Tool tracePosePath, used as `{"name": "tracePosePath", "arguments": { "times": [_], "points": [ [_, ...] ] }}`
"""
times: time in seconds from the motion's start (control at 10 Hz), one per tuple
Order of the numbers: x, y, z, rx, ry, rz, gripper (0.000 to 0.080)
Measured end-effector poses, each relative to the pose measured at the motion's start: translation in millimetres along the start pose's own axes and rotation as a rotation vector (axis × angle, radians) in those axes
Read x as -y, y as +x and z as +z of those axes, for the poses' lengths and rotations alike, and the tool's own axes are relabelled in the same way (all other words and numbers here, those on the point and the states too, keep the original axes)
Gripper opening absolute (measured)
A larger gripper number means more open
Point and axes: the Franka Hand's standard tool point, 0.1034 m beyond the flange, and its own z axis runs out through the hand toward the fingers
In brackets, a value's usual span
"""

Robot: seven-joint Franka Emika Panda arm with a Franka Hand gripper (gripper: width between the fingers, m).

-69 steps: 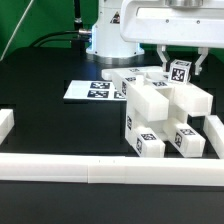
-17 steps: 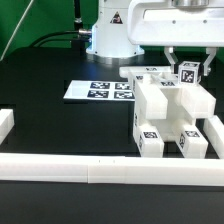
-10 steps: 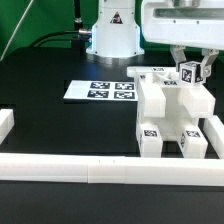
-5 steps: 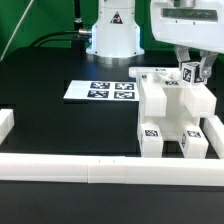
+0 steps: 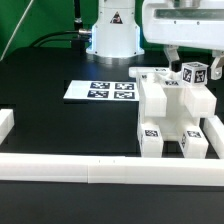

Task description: Assemble chair

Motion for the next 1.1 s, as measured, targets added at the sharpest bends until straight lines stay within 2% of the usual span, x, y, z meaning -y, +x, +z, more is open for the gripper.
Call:
{"name": "tracePosePath", "arguments": {
  "times": [0.3, 0.6, 1.1],
  "points": [
    [-0.9, 2.9, -0.2, 0.0, -0.003, -0.304, 0.0649],
    [4.3, -0.7, -0.9, -0.001, 0.0, -0.47, 0.0649],
    [6.9, -4.0, -0.7, -0.024, -0.048, -0.793, 0.0649]
  ]
}}
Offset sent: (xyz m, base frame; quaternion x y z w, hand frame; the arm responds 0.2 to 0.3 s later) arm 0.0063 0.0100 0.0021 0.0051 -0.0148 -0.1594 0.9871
